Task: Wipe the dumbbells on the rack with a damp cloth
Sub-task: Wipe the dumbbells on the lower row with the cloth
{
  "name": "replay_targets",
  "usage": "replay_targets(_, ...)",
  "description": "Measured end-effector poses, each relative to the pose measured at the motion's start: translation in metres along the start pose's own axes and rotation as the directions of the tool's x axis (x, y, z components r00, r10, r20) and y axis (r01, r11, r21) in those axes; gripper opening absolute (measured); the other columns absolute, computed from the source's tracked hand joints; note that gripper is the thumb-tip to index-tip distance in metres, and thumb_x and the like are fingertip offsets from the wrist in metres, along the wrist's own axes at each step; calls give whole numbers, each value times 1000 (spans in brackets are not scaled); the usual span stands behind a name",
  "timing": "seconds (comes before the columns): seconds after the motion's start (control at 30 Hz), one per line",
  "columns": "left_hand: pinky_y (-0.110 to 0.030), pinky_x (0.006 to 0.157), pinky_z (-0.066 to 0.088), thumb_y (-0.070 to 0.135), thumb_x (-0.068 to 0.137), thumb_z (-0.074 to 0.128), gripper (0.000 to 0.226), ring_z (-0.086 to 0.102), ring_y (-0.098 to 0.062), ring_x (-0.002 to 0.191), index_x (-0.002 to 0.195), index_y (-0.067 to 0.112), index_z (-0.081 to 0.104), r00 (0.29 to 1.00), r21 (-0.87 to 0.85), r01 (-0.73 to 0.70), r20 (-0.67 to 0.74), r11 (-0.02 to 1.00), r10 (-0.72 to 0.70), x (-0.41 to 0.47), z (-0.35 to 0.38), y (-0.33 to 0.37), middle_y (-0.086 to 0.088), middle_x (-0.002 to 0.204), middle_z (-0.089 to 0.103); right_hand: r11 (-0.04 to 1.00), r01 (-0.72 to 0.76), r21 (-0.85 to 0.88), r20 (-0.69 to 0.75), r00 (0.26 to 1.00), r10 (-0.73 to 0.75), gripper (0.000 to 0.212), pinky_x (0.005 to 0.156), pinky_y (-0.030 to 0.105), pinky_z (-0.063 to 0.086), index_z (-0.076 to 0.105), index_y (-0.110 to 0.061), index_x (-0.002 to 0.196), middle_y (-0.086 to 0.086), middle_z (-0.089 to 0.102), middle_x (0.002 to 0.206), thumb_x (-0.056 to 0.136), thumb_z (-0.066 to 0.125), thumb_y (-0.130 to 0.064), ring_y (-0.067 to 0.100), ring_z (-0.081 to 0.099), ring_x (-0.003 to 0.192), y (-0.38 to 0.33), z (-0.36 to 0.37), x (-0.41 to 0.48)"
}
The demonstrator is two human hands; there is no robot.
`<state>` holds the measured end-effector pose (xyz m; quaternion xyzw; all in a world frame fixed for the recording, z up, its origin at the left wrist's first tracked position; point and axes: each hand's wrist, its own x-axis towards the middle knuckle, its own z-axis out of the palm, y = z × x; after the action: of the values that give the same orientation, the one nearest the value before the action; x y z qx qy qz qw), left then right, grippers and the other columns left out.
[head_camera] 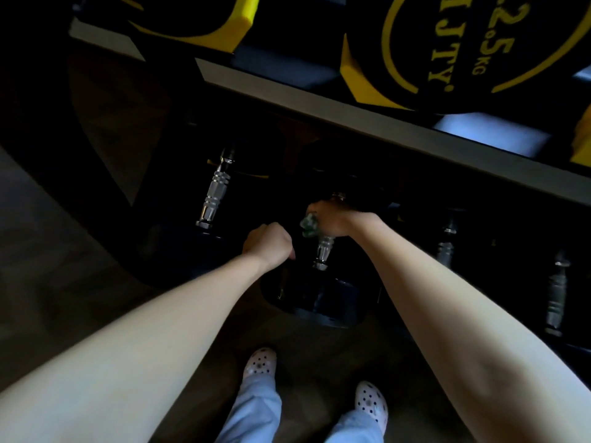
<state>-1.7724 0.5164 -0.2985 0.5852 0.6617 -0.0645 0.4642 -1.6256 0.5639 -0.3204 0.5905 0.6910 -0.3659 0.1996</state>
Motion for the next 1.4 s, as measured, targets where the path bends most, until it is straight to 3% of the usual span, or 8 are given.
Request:
replay_targets(0.47, -33, 93, 47, 7, 83, 58, 20, 59, -27, 106, 75, 14, 75, 998, 85, 6, -59, 996, -1, -2, 6, 8, -6, 100, 70, 938, 45, 344, 50, 997, -66, 57, 79, 12, 40, 62, -11, 120, 10, 51, 132, 83, 29, 18, 26, 49, 122, 30, 11, -45)
replay_targets(0.63, -33, 89, 49, 7, 83, 55, 27, 62, -28, 99, 63, 17, 70, 997, 131, -14, -77, 991, 24, -1, 9, 8, -7, 92, 72, 946, -122, 300, 120, 989, 89, 54, 90, 32, 45, 58, -10, 124, 15, 58, 122, 84, 33, 16, 29, 55, 113, 71, 36, -69)
replay_targets(0.77, -35, 88, 50, 9, 84, 57, 29, 63, -28, 98, 59, 20, 67, 996, 157, -5, -85, 988, 19, 0, 10, 10, -7, 92, 72, 421, -101, 901, -41, 948, 315, 38, 55, 15, 45, 58, -3, 104, 13, 57, 81, 84, 35, 19, 19, 53, 69, 72, 29, -79)
replay_targets(0.87, -33, 87, 50, 9, 84, 56, 20, 62, -29, 100, 73, 16, 72, 999, 158, 7, -32, 987, -2, 1, 7, 11, -9, 96, 71, -45, -40, 998, 55, 911, 409, 27, 62, 25, 45, 57, -10, 84, 8, 56, 77, 90, 36, 5, 19, 53, 70, 61, 17, -79)
replay_targets(0.93, -28, 77, 51, 2, 85, 49, 23, 63, -26, 91, 79, 12, 69, 999, -60, 18, 37, 998, -16, 1, 4, 13, -9, 90, 68, -314, -77, 946, 177, 936, 305, 25, 67, 31, 48, 58, -6, 88, 12, 61, 83, 91, 34, -1, 22, 58, 75, 55, 17, -88)
replay_targets(1.1, -30, 79, 50, 0, 90, 40, 25, 62, -18, 83, 103, 9, 59, 961, -744, 164, 268, 647, 64, -12, -4, 36, -10, 96, 65, -532, -123, 838, 194, 978, 79, 29, 69, 37, 58, 60, 1, 100, 19, 70, 90, 91, 34, -6, 28, 69, 80, 48, 29, -110)
replay_targets(1.23, -29, 70, 58, 4, 90, 51, 14, 65, -21, 77, 100, 5, 60, 924, -720, 183, 358, 669, 132, -18, -6, 45, -14, 91, 65, -511, -102, 854, 151, 987, 55, 35, 76, 33, 56, 58, -2, 111, 14, 70, 97, 82, 41, -7, 23, 69, 87, 52, 34, -113)
replay_targets(1.4, -29, 73, 56, -1, 90, 54, 12, 61, -14, 81, 83, 9, 56, 977, -741, 69, 187, 668, 106, -20, -1, 54, -6, 87, 63, -279, -62, 958, 84, 994, 67, 32, 79, 29, 53, 56, -8, 118, 9, 67, 106, 92, 38, -2, 18, 65, 91, 56, 35, -119)
